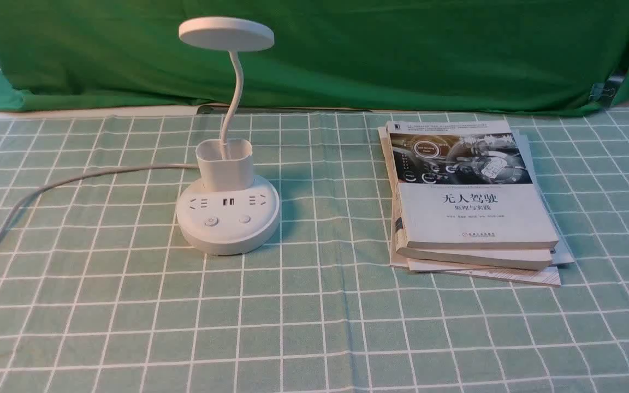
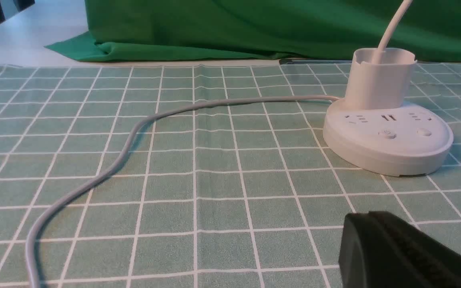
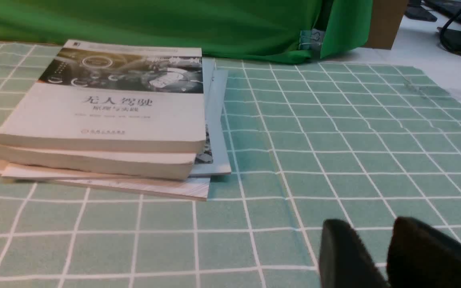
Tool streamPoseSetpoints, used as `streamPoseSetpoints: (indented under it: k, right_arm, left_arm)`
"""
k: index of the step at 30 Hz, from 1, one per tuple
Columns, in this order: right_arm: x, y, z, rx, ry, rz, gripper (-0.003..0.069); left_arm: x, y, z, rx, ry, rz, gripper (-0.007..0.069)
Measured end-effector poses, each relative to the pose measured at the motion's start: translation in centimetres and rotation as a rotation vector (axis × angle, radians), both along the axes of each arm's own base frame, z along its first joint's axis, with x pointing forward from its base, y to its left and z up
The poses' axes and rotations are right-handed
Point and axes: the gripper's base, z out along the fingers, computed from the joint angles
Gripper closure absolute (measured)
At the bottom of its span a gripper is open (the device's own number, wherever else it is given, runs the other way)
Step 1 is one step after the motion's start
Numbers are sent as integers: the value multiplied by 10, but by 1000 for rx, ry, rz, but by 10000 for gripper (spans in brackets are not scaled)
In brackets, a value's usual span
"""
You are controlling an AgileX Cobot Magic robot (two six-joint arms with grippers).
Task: Turn on the table lamp.
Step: 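Press the power button on the lamp base to turn the lamp on with the left gripper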
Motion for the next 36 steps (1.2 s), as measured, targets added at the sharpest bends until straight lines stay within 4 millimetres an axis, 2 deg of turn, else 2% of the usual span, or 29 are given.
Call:
streamPoseSetpoints:
  k: [30,36]
  right_arm:
    - [0,0,0,0,0,-1,418]
    - [0,0,0,0,0,-1,418]
  left_arm:
    - [0,1,0,24,-3,2,623]
    - [1,1,6,17,-70,5,623]
